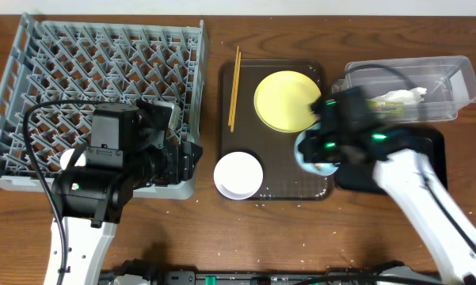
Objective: Sort waste into correct bins and load items into the dishwasher
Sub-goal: 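Grasp the light-blue rice bowl with the right gripper and lift it, then tip the blue bowl over the black tray to dump the rice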
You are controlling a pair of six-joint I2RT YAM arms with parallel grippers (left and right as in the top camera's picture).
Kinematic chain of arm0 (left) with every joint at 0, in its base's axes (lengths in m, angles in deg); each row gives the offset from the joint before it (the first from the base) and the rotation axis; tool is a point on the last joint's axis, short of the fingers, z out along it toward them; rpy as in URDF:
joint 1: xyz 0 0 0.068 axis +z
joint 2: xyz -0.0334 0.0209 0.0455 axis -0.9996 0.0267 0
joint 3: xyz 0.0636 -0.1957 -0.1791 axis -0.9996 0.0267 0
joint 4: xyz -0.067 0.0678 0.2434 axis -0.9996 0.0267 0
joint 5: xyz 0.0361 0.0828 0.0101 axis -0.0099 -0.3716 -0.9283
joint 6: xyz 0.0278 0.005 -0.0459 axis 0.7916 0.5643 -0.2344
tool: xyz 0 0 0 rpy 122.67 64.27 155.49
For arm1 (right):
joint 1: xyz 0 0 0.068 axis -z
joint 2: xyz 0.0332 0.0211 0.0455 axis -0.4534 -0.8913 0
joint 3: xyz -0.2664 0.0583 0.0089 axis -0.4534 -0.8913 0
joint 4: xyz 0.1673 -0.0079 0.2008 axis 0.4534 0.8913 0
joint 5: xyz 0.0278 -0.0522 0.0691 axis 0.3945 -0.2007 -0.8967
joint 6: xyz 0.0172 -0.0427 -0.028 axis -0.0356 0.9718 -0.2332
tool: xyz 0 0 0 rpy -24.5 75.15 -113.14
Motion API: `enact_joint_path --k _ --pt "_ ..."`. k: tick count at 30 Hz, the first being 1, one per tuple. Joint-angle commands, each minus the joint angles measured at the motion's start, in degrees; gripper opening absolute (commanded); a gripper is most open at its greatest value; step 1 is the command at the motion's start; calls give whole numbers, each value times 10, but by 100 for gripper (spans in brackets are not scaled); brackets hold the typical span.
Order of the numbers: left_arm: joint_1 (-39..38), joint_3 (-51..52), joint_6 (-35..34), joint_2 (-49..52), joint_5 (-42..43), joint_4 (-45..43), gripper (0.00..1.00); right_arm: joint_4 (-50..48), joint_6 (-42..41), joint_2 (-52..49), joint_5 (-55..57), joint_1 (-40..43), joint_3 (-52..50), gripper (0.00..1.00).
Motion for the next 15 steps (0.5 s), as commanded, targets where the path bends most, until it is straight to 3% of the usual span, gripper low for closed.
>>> enact_joint_path --k 1,7,11,15 --pt "-3 -13 6 2 3 1 74 17 45 50 -92 80 11 1" --pt "-3 -13 6 2 3 1 74 51 101 53 -156 219 -1 1" --pt "-3 -13 6 2 -3 1 78 12 157 28 -330 302 -44 1" --pt "-3 -13 6 2 -3 -1 78 -58 162 -1 -437 369 -99 1"
